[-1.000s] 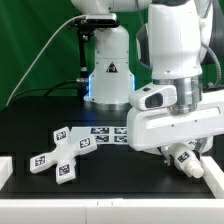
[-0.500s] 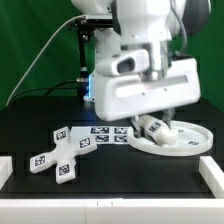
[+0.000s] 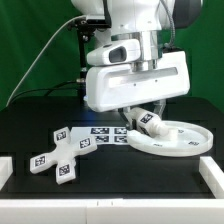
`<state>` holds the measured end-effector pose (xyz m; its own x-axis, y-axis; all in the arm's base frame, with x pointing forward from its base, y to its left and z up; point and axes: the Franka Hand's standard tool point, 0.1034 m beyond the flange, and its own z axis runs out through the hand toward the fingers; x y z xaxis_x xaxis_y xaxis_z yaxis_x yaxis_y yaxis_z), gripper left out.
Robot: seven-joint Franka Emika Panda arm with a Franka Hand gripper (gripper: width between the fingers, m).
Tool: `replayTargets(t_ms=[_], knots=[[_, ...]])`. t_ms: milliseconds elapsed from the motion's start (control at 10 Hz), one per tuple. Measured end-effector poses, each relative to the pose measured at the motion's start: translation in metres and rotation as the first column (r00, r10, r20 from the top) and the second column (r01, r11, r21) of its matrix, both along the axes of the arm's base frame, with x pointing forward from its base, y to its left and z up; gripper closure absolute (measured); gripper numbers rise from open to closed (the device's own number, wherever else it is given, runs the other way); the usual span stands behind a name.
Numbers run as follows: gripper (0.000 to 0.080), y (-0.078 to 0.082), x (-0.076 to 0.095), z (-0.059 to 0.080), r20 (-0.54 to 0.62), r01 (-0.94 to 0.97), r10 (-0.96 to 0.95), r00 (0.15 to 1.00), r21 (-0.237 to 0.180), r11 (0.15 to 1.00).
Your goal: Assemble round table
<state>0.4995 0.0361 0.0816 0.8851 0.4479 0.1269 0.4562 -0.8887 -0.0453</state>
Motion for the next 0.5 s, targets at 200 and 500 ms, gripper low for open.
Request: replayTargets(t_ms=[200, 500], knots=[[0.0388, -0.009, -0.01, -0.002, -0.007, -0.124, 0.123, 0.992, -0.014, 0.992], [0.0388, -0.023, -0.034, 0.007, -0.003, -0.311, 0.311, 0.95, -0.039, 0.95]])
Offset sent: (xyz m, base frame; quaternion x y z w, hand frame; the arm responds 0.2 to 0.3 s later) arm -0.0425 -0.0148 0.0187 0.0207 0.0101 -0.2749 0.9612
